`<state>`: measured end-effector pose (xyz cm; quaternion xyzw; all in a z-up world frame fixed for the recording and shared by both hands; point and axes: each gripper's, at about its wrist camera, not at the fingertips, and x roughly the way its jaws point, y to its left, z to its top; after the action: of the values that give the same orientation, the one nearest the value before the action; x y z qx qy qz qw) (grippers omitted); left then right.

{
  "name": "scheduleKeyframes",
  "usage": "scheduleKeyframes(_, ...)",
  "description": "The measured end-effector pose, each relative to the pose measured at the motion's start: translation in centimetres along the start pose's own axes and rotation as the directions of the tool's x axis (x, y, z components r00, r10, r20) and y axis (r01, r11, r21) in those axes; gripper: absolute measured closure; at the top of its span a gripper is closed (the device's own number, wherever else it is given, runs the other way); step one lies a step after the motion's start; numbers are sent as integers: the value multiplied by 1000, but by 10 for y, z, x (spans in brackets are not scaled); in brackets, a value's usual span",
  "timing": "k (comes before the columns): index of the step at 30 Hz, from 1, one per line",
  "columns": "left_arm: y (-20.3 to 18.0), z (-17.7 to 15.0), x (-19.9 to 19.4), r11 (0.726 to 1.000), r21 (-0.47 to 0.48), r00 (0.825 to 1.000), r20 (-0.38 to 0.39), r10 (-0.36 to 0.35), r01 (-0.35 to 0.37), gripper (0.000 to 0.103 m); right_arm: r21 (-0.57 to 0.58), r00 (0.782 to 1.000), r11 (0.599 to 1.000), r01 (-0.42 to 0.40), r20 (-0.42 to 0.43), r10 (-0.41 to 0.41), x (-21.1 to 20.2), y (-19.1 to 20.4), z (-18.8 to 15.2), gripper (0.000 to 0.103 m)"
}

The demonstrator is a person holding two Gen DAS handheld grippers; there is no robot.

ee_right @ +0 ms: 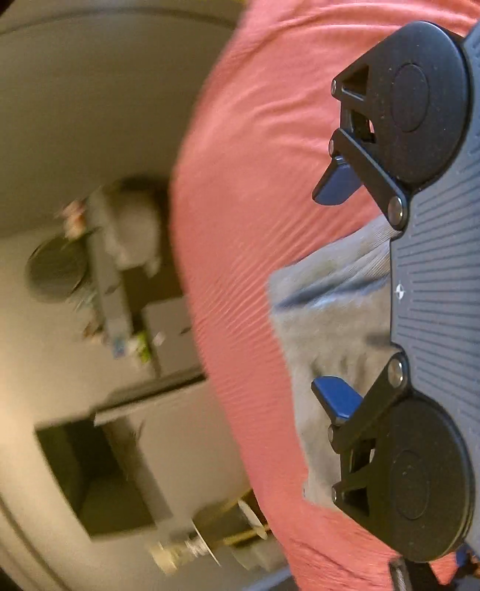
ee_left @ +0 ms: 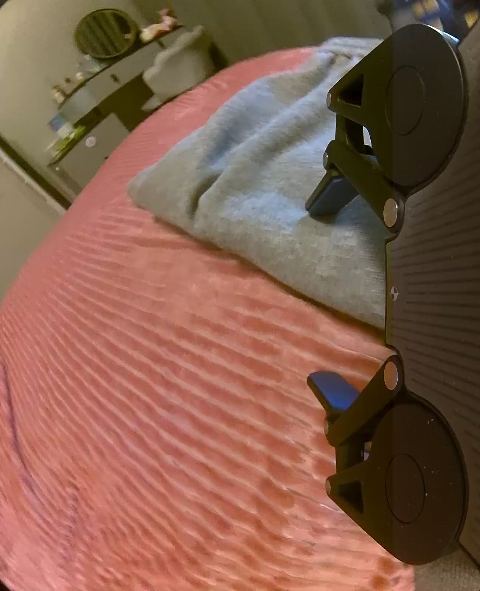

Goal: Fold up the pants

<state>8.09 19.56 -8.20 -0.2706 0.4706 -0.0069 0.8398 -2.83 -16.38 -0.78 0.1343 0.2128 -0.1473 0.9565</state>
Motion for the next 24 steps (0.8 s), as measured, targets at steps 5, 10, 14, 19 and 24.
scheduleKeyframes(5,-2,-2,-1,1000,11,1000,2,8,-8,7,-58,963,962,-268,23,270,0,30,4,14)
scheduleKeyframes(10,0,-2,0,1000,-9,1000,-5,6,-6,7,-48,929,936,-350,-146,340,42,48,-6,58)
scheduleKeyframes(14,-1,-2,-1,1000,-1,1000,-2,7,-7,7,-211,968,962,-176,-213,131,56,40,-30,92)
scheduleKeyframes(19,-10,5,-8,998,59,999,35,4,-6,7,-271,984,949,-158,-120,130,23,45,-20,75)
scheduleKeyframes(24,-38,23,-22,978,206,989,143,-41,10,7,-410,978,898,-160,-192,86,48,60,-45,66)
